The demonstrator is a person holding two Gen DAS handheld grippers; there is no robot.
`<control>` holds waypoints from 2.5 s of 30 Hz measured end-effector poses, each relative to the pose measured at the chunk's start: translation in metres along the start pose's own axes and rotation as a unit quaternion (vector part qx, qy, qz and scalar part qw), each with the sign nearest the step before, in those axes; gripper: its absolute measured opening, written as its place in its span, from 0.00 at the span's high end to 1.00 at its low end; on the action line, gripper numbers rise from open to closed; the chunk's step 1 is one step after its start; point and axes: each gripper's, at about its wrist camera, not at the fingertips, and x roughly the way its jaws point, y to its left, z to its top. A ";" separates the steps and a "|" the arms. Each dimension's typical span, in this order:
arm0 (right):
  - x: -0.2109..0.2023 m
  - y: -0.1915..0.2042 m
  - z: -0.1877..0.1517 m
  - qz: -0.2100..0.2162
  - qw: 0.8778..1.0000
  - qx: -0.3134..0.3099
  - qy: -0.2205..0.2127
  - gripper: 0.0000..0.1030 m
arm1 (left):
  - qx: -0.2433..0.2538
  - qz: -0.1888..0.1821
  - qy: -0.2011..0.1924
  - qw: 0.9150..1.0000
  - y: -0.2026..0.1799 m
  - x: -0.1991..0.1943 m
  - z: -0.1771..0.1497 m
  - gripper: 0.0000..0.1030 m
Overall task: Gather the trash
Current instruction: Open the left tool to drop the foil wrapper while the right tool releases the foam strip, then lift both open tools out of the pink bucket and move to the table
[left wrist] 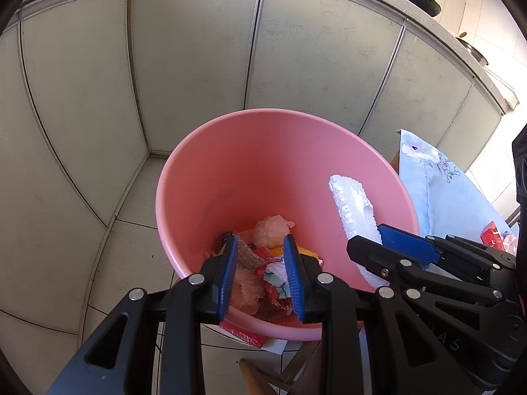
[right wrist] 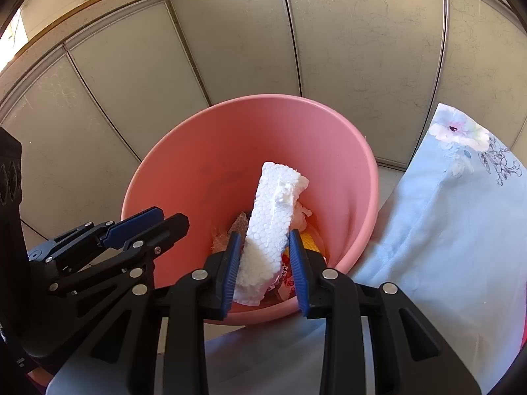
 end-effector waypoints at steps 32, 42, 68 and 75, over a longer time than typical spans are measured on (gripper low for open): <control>0.001 -0.002 -0.006 0.004 1.000 0.014 -0.004 0.70 | 0.005 0.006 -0.001 1.000 0.000 0.000 0.000 0.73; -0.015 -0.010 0.004 0.017 0.999 0.037 -0.015 0.55 | -0.008 -0.007 0.002 1.000 0.008 -0.002 0.003 0.73; -0.123 -0.020 -0.081 -0.058 0.995 -0.012 -0.085 0.55 | 0.022 -0.072 -0.051 0.996 -0.036 -0.081 0.000 0.73; -0.151 -0.042 -0.120 -0.090 0.992 0.014 -0.087 0.55 | 0.052 -0.103 -0.031 0.993 -0.077 -0.085 -0.016 0.73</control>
